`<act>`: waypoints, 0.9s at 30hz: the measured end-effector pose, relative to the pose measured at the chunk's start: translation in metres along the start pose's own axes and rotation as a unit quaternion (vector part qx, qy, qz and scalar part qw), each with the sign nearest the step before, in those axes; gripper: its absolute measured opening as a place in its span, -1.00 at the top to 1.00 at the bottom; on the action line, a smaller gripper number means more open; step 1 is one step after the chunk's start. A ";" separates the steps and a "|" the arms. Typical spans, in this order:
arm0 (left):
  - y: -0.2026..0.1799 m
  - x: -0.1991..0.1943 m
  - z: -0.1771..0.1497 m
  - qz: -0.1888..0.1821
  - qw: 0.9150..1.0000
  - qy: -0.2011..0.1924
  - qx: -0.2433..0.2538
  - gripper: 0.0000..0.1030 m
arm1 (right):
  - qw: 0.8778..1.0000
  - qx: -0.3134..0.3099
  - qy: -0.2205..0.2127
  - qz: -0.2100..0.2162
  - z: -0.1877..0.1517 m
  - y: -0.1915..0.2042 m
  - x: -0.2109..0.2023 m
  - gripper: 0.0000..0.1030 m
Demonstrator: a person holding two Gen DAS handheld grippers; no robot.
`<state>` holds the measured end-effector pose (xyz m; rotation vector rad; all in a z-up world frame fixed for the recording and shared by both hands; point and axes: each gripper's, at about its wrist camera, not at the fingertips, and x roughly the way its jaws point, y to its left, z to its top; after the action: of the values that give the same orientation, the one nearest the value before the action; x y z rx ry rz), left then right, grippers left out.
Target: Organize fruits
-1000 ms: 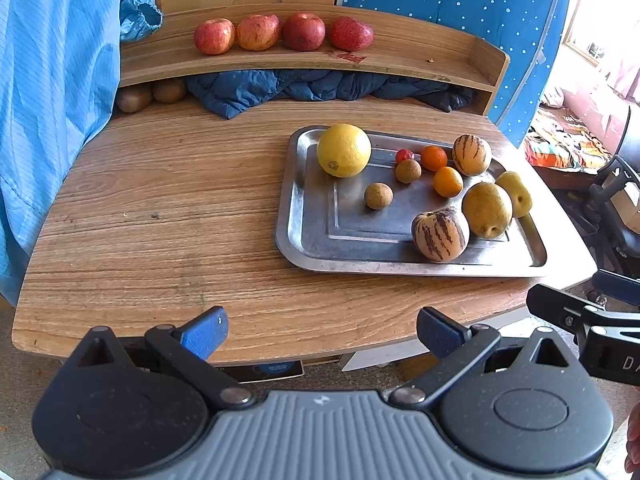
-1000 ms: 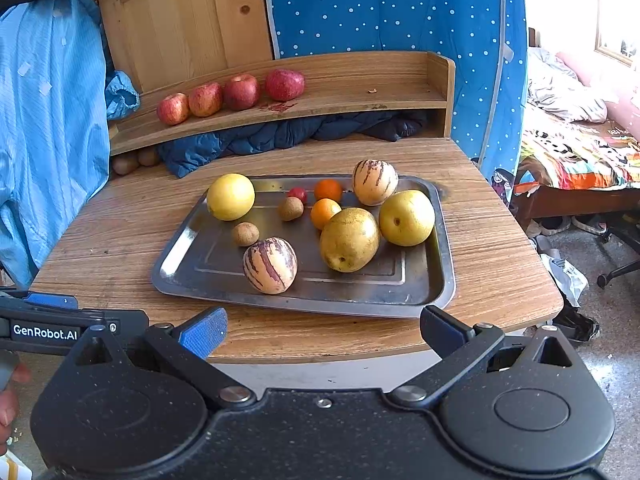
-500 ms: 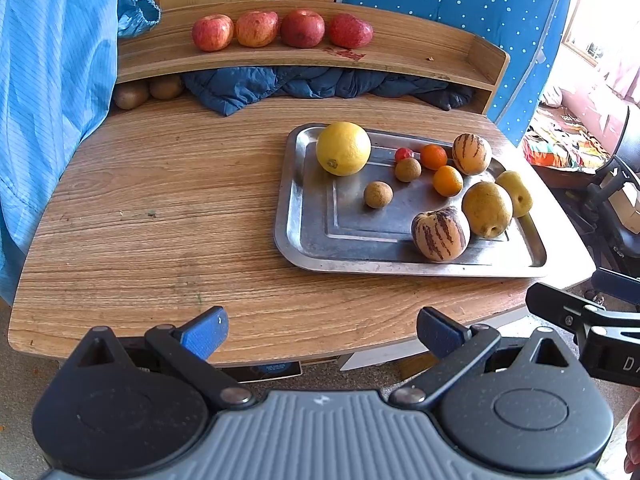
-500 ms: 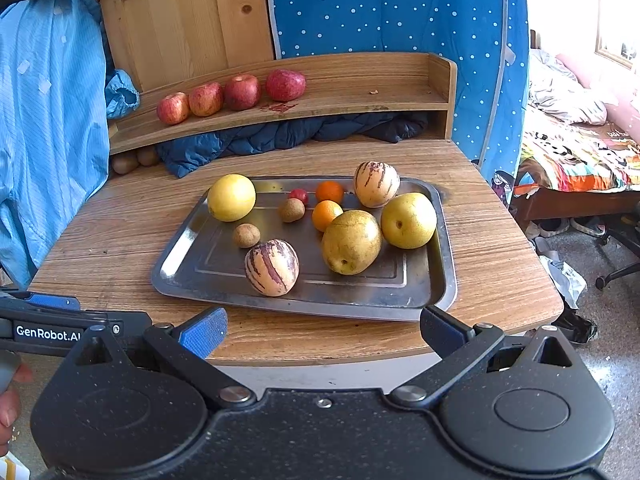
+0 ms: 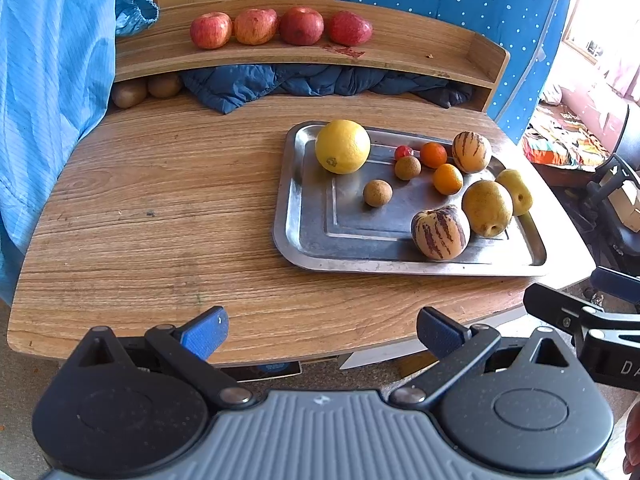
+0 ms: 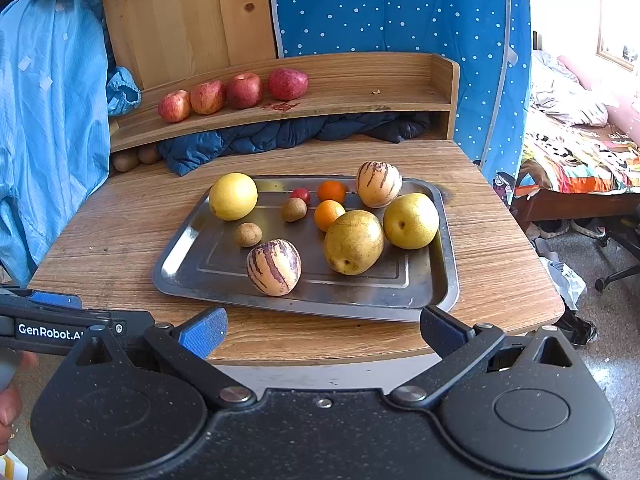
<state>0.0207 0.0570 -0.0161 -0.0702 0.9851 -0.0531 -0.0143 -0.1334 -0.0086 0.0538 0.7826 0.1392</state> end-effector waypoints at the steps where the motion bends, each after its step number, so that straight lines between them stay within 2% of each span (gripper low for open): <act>1: -0.001 -0.001 0.000 0.002 1.000 -0.001 0.003 -0.99 | 1.000 0.000 0.000 0.000 0.000 0.000 0.000 -0.99; 9: -0.001 0.001 0.000 0.017 1.000 0.005 0.005 -0.99 | 1.000 -0.002 0.001 0.000 0.000 0.000 0.000 -0.99; 27: -0.001 -0.001 0.000 0.018 1.000 -0.001 0.009 -0.99 | 1.000 -0.008 0.006 0.004 0.000 0.000 0.002 -0.99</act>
<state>0.0201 0.0557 -0.0150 -0.0363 0.9834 -0.0293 -0.0126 -0.1335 -0.0099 0.0400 0.7936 0.1533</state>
